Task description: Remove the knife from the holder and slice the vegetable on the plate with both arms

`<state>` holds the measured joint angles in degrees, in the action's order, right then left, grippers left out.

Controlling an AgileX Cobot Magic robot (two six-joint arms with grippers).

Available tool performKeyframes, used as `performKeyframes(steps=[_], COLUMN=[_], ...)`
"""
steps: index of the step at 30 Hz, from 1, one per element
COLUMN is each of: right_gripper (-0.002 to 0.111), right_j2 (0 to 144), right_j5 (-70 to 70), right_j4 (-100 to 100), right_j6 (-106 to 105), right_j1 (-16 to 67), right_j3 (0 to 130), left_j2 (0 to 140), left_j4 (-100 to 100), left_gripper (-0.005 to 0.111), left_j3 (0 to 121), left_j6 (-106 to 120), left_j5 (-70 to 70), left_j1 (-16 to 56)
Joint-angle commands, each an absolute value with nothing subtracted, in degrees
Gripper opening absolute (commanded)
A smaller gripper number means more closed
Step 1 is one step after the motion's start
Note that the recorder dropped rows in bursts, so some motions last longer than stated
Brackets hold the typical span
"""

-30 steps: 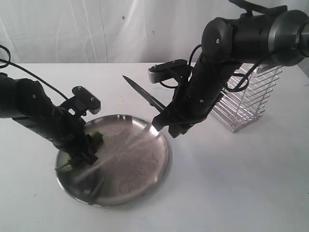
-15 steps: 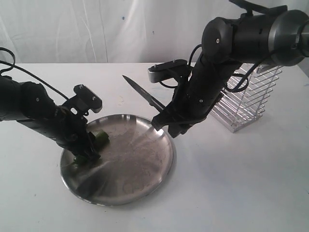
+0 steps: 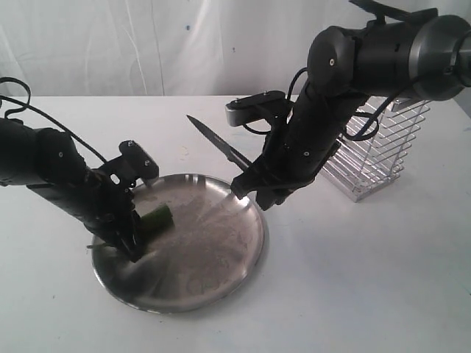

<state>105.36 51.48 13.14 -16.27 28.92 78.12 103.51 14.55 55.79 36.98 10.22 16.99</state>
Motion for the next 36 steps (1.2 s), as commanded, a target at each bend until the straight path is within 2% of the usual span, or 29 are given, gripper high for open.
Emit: performKeyframes(steps=[1,4,8,14,26,28,34,36], right_gripper=[0.0,0.0,0.0,0.0,0.0,0.0,0.0,0.0], right_j2=[104.6,104.6,104.6,104.6,104.6,104.6,104.6,104.6], right_j5=[51.1,51.1,50.67,50.26,50.15,50.15,50.66,51.33], right_j4=[13.69,13.69,13.68,13.68,13.55,13.55,13.55,13.55], right_j6=[-16.31,-16.31,-16.31,-15.03,-15.03,-15.03,-14.89,-14.89], right_j1=[28.52,28.52,28.52,28.52,28.52,28.52,28.52,28.52], right_j3=[77.87,77.87,77.87,77.87,77.87,77.87,77.87,77.87], left_j2=[99.6,98.92,100.26,103.55,105.34,105.34,105.34,105.34], left_j4=[12.0,11.86,16.34,27.49,28.2,28.2,28.2,28.2], left_gripper=[0.0,0.0,0.0,0.0,0.001,0.007,0.04,0.046], left_j3=[57.73,59.23,59.84,60.19,60.08,60.08,60.08,60.08], left_j6=[53.17,73.64,87.58,87.24,87.26,87.26,87.26,87.26], left_j5=[12.35,14.46,16.74,14.69,16.16,16.42,16.54,16.54], left_j1=[17.31,17.31,17.31,17.31,17.31,17.31,17.31,17.31])
